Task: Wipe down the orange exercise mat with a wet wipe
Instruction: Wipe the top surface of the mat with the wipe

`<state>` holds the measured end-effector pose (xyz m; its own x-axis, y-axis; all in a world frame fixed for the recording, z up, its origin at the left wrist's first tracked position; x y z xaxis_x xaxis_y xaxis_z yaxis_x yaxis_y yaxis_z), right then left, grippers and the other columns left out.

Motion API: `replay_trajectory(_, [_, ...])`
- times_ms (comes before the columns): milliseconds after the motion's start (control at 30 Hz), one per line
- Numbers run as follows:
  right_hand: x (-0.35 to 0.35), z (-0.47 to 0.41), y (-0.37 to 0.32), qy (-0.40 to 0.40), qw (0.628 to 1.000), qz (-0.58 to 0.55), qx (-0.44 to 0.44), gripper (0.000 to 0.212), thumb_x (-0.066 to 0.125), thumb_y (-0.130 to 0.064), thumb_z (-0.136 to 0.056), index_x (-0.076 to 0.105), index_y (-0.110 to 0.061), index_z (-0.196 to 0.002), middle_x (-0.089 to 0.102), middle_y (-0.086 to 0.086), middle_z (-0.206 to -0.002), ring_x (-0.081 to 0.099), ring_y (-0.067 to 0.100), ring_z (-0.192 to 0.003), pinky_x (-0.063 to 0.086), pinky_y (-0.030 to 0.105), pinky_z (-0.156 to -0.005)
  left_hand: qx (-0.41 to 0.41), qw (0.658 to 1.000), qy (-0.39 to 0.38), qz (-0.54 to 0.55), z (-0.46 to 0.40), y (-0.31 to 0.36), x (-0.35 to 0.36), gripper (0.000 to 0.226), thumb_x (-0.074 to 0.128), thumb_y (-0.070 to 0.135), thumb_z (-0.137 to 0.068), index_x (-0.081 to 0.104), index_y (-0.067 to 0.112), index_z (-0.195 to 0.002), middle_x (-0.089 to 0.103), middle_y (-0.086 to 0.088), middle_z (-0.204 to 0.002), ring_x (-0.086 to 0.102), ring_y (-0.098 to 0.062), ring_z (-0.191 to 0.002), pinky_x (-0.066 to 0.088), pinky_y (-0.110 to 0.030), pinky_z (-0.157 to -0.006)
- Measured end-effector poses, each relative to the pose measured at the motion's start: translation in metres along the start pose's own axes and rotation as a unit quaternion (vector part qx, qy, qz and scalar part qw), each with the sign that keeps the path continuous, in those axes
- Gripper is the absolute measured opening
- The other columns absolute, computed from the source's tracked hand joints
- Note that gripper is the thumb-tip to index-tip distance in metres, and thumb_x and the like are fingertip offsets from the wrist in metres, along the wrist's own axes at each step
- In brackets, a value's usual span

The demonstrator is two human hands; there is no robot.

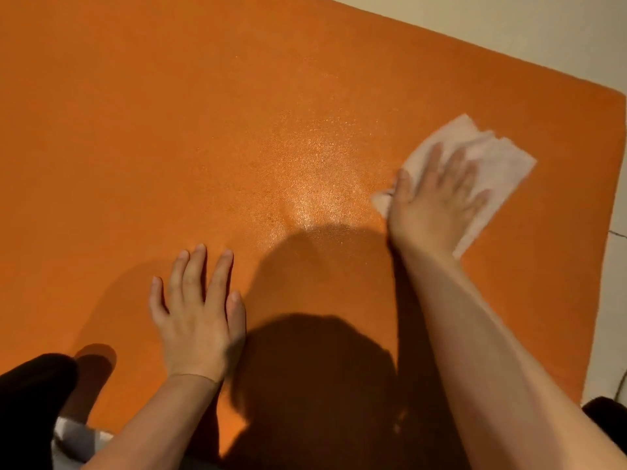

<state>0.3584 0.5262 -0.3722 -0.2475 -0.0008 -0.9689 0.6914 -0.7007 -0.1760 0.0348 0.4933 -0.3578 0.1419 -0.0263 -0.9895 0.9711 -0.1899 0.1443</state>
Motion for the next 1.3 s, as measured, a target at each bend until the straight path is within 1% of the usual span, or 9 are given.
replay_trajectory(233, [0.039,0.118,-0.122,-0.047,0.950,-0.004,-0.308,0.061,0.025,-0.050,-0.098,0.032,-0.025,-0.153,0.026,0.003,-0.161,0.018,0.025,-0.150,0.005,0.054,-0.120,0.008,1.000,0.027,0.008,0.001,0.001,-0.001,0.051,0.034,0.031,-0.095,0.047,0.018,-0.143,0.041,-0.015,-0.150,0.031,-0.032,-0.143,0.018,-0.058,-0.113])
replay_trajectory(367, [0.028,0.096,-0.058,-0.058,0.970,0.032,-0.235,0.065,0.015,-0.060,-0.097,0.007,-0.034,-0.156,-0.001,-0.002,-0.165,-0.006,0.019,-0.151,-0.015,0.042,-0.118,0.003,0.999,0.032,0.019,0.003,-0.001,-0.001,0.050,0.035,0.032,-0.096,0.049,0.019,-0.142,0.042,-0.014,-0.149,0.031,-0.031,-0.143,0.016,-0.055,-0.114])
replay_trajectory(533, [-0.005,0.091,0.061,-0.015,1.000,0.008,-0.021,0.065,0.019,-0.056,-0.101,0.010,-0.025,-0.158,0.000,0.004,-0.165,-0.003,0.025,-0.152,-0.006,0.052,-0.120,0.018,0.998,-0.007,0.066,0.003,-0.006,-0.002,0.050,0.034,0.036,-0.100,0.043,0.023,-0.148,0.034,-0.009,-0.157,0.022,-0.027,-0.147,0.006,-0.049,-0.118])
replay_trajectory(633, [0.004,0.118,0.052,-0.014,1.000,-0.013,0.023,0.064,0.021,-0.053,-0.103,0.007,-0.023,-0.158,-0.003,0.006,-0.165,-0.007,0.028,-0.151,-0.006,0.055,-0.119,0.042,0.987,-0.088,0.131,0.007,-0.015,-0.008,0.056,0.033,0.042,-0.098,0.034,0.028,-0.152,0.021,-0.004,-0.163,0.010,-0.023,-0.151,-0.002,-0.043,-0.119])
replay_trajectory(767, [0.041,0.181,-0.046,-0.043,0.995,0.012,-0.093,0.065,0.020,-0.055,-0.100,0.007,-0.027,-0.157,-0.002,0.006,-0.165,-0.005,0.029,-0.151,-0.009,0.055,-0.118,0.002,0.985,-0.063,0.160,0.035,-0.046,-0.034,0.057,0.040,0.039,-0.096,0.039,0.021,-0.150,0.029,-0.009,-0.158,0.021,-0.030,-0.147,0.017,-0.052,-0.118])
replay_trajectory(867, [0.066,0.255,-0.108,-0.065,0.975,0.034,-0.212,0.065,0.013,-0.056,-0.098,0.007,-0.029,-0.157,0.000,0.005,-0.165,-0.003,0.027,-0.151,-0.008,0.056,-0.117,-0.058,0.979,-0.042,0.192,0.065,-0.070,-0.040,0.055,0.043,0.032,-0.094,0.045,0.014,-0.146,0.034,-0.014,-0.153,0.029,-0.031,-0.141,0.022,-0.045,-0.114])
replay_trajectory(1000, [0.069,0.301,-0.095,-0.081,0.961,0.043,-0.263,0.065,0.020,-0.059,-0.097,0.022,-0.029,-0.155,0.019,0.002,-0.163,0.013,0.023,-0.150,0.004,0.052,-0.119,-0.034,0.976,-0.080,0.201,0.083,-0.080,-0.033,0.055,0.043,0.029,-0.094,0.045,0.011,-0.145,0.036,-0.018,-0.151,0.031,-0.035,-0.140,0.026,-0.050,-0.115])
replay_trajectory(1167, [0.036,0.293,0.058,-0.068,0.995,0.059,-0.045,0.066,0.006,-0.066,-0.097,-0.007,-0.035,-0.154,-0.015,-0.004,-0.161,-0.020,0.016,-0.147,-0.010,0.045,-0.120,-0.004,0.976,-0.107,0.189,0.089,-0.073,-0.027,0.053,0.051,0.023,-0.099,0.040,0.011,-0.149,0.029,-0.019,-0.156,0.023,-0.039,-0.145,0.018,-0.058,-0.118])
replay_trajectory(1300, [0.027,0.317,0.109,-0.056,0.993,0.041,0.098,0.069,0.002,-0.064,-0.095,-0.010,-0.029,-0.154,-0.010,0.004,-0.164,-0.020,0.018,-0.147,-0.005,0.050,-0.121,0.002,0.976,-0.123,0.181,0.099,-0.071,-0.026,0.055,0.051,0.020,-0.102,0.033,0.014,-0.153,0.018,-0.015,-0.162,0.011,-0.033,-0.151,0.004,-0.046,-0.122])
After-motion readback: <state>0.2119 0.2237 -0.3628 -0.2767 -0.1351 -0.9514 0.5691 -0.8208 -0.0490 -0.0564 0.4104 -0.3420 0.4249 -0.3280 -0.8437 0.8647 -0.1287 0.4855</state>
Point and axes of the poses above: each hand's wrist, its own z-axis away from the middle knuckle, its own x-axis out of the palm, y = z × x, the point moved 7 cm from there along -z, towards the middle knuckle
